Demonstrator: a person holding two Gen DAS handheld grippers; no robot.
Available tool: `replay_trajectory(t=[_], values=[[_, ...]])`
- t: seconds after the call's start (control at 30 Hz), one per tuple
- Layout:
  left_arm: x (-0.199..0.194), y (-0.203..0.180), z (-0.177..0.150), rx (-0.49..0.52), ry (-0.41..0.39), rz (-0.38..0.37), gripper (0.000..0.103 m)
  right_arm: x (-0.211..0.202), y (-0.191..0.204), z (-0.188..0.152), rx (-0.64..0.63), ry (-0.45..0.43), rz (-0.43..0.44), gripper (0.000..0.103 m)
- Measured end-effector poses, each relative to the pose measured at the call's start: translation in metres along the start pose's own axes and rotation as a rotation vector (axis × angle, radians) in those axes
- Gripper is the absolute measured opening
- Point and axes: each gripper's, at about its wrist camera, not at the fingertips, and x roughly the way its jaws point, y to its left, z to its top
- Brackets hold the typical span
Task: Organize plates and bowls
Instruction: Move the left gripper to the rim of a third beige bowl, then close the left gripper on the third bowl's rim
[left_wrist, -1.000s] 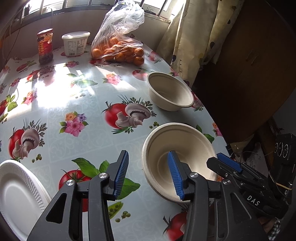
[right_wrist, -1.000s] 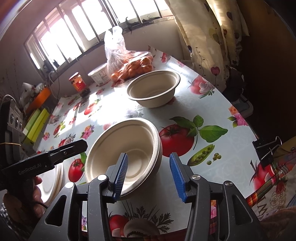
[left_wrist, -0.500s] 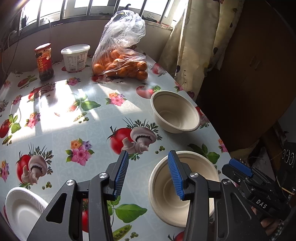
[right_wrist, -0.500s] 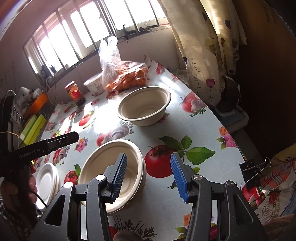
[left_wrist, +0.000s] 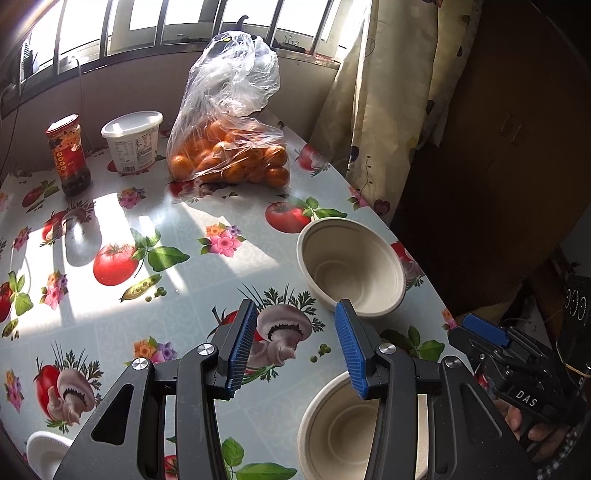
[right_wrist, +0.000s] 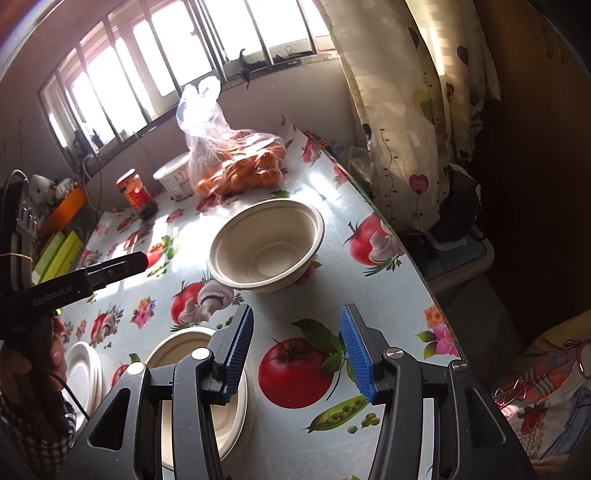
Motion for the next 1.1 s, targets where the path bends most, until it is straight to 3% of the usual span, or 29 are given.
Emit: replay_trajectory(t=[0.37, 0.63, 0.9, 1.1], values=[[0.035, 0.002, 0.024, -0.001, 0.041, -0.015, 0.046, 0.017, -0.039, 0.022, 0.034, 0.054, 0.023, 0.049], [0.055, 0.002, 0.027, -0.018, 0.078, -0.039, 0.046, 0.026, -0.042, 0.023, 0.062, 0.072, 0.056, 0.049], [0.066, 0.000, 0.028, -0.020, 0.091, -0.037, 0.044, -0.034, -0.138, 0.021, 0.051, 0.080, 0.067, 0.045], [0.074, 0.000, 0.028, -0.018, 0.103, -0.028, 0.032, -0.034, -0.135, 0.018, 0.046, 0.084, 0.058, 0.037]])
